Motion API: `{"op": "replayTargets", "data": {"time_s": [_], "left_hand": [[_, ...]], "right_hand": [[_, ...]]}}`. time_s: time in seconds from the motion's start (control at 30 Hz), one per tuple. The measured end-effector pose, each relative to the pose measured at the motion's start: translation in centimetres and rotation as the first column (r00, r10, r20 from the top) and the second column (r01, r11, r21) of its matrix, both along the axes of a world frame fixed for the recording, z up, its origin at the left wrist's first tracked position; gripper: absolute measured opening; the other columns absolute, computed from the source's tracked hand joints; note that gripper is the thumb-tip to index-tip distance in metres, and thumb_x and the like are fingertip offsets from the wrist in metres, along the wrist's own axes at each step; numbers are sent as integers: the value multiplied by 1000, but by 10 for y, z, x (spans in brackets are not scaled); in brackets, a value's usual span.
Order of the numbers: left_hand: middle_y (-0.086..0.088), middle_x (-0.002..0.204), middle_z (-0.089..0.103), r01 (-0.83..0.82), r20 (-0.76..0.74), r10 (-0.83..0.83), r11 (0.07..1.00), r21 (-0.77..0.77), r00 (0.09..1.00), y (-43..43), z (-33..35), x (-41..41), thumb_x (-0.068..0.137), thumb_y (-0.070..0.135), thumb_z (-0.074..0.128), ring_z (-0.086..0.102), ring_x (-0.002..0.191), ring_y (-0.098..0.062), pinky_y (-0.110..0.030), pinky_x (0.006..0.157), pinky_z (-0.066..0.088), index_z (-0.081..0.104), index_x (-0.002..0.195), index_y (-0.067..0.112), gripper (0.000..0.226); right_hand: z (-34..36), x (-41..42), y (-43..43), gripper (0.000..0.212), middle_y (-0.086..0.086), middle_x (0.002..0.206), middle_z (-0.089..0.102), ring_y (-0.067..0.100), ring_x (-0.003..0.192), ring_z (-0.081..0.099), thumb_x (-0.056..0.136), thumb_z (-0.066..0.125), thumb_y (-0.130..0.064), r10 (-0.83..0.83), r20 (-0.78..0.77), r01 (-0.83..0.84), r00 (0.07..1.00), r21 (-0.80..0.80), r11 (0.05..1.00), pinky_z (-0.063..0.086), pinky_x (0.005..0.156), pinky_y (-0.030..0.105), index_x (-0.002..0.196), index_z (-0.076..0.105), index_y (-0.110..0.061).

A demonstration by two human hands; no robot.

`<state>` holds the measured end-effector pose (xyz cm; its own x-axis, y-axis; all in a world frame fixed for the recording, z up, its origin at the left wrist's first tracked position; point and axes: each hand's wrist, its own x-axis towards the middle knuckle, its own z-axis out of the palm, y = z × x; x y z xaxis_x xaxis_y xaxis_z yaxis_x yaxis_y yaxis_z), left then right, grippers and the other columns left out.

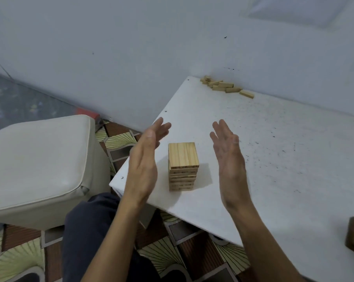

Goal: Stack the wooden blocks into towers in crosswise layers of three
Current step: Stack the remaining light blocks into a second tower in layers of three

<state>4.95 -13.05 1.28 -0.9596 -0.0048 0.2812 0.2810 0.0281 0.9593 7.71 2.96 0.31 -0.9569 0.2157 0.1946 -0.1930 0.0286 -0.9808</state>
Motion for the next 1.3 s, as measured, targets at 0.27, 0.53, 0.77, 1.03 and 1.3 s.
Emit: {"op": "replayTargets", "data": {"time_s": [0.27,0.53,0.77,1.03,1.3], "left_hand": [[7,116,70,252,-15,-272,907,-337,962,27,28,-119,103,23,50,63,109,-5,-22,96,49,62,131,19,30],[5,113,68,127,-146,-324,689,-714,935,91,10,-248,95,26,61,64,101,-10,-36,91,50,66,124,22,29],[-8,123,64,-183,-354,-399,407,-895,846,150,-21,-318,92,23,63,61,104,-33,-41,82,43,65,128,22,36],[-8,88,70,-364,-473,-401,321,-874,785,175,-40,-342,80,15,69,62,69,-31,-39,69,41,73,103,23,25],[-7,102,64,-260,-403,-399,366,-894,824,176,-34,-354,97,28,53,60,88,-30,-40,85,32,67,116,27,23]], "right_hand": [[29,-84,55,33,-6,111,69,7,98,67,106,41,-32,-227,56,215,972,159,964,52,92,30,136,52,-26],[18,-192,113,28,-1,115,66,9,77,63,97,55,-17,-385,73,294,920,521,801,43,66,11,123,65,-16],[-6,-258,145,41,11,127,57,29,106,60,96,55,-15,-367,70,159,927,814,558,50,90,39,138,54,-18],[-15,-293,156,46,13,129,55,34,115,50,97,53,-15,-383,19,157,924,892,424,43,97,45,141,51,-23],[-23,-295,159,37,9,120,60,35,109,49,97,53,-18,-369,25,122,929,920,371,37,88,41,134,57,-22]]}}
